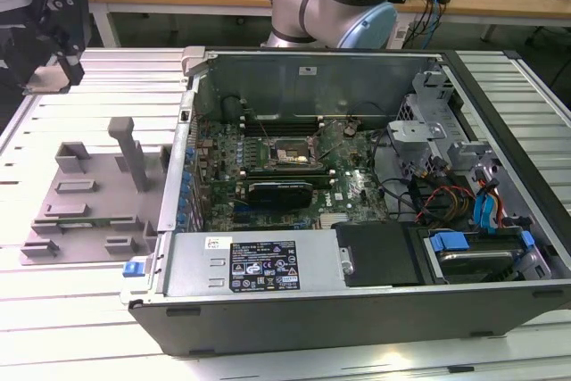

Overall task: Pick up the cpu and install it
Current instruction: 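Pick up the cpu and move it towards the insertion slot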

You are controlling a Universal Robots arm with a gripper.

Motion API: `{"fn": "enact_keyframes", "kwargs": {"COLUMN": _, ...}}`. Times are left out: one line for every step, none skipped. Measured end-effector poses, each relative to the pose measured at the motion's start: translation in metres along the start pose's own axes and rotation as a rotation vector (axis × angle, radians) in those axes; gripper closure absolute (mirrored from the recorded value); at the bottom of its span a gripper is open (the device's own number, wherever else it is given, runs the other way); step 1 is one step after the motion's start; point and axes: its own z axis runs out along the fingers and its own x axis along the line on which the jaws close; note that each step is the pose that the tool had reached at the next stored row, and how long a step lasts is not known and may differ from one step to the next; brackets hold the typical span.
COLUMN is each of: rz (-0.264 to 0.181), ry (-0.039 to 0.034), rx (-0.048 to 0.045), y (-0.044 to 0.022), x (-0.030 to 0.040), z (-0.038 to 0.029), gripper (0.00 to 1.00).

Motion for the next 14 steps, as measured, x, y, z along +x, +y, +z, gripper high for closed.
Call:
{"fn": "enact_keyframes", "kwargs": {"rz": 0.0, "ry": 0.0001, "rx": 0.0001, "y": -0.0001, "x": -0.0021, "z": 0.0, "gripper": 0.45}}
{"fn": "enact_keyframes", "kwargs": {"rz": 0.0, "ry": 0.0, "rx": 0.0001, "y": -0.0002, "x": -0.0051, "z": 0.0001, "gripper": 0.45}}
{"fn": "enact_keyframes", "kwargs": {"rz": 0.0, "ry": 0.0001, "rx": 0.0001, "y": -0.0002, "x": -0.0075, "z": 0.0001, "gripper": 0.45}}
{"fn": "enact_keyframes", "kwargs": {"rz": 0.0, "ry": 0.0001, "rx": 0.0, "y": -0.0003, "x": -0.009, "z": 0.0002, "gripper": 0.45}}
{"fn": "enact_keyframes", "kwargs": {"rz": 0.0, "ry": 0.0001, "rx": 0.0001, "y": -0.0003, "x": -0.0103, "z": 0.0002, "gripper": 0.45}}
{"fn": "enact_keyframes", "kwargs": {"rz": 0.0, "ry": 0.0, "rx": 0.0, "y": -0.0004, "x": -0.0125, "z": 0.0003, "gripper": 0.45}}
{"fn": "enact_keyframes", "kwargs": {"rz": 0.0, "ry": 0.0001, "rx": 0.0001, "y": -0.0005, "x": -0.0153, "z": 0.0003, "gripper": 0.45}}
{"fn": "enact_keyframes", "kwargs": {"rz": 0.0, "ry": 0.0, "rx": 0.0, "y": -0.0005, "x": -0.0178, "z": 0.0004, "gripper": 0.45}}
{"fn": "enact_keyframes", "kwargs": {"rz": 0.0, "ry": 0.0001, "rx": 0.0001, "y": -0.0006, "x": -0.0187, "z": 0.0004, "gripper": 0.45}}
{"fn": "enact_keyframes", "kwargs": {"rz": 0.0, "ry": 0.0, "rx": 0.0, "y": -0.0006, "x": -0.0202, "z": 0.0004, "gripper": 0.45}}
{"fn": "enact_keyframes", "kwargs": {"rz": 0.0, "ry": 0.0001, "rx": 0.0, "y": -0.0007, "x": -0.022, "z": 0.0004, "gripper": 0.45}}
{"fn": "enact_keyframes", "kwargs": {"rz": 0.0, "ry": 0.0, "rx": 0.0, "y": -0.0007, "x": -0.0236, "z": 0.0005, "gripper": 0.45}}
{"fn": "enact_keyframes", "kwargs": {"rz": 0.0, "ry": 0.0001, "rx": 0.0001, "y": -0.0009, "x": -0.0283, "z": 0.0006, "gripper": 0.45}}
{"fn": "enact_keyframes", "kwargs": {"rz": 0.0, "ry": 0.0001, "rx": 0.0, "y": -0.0009, "x": -0.0309, "z": 0.0006, "gripper": 0.45}}
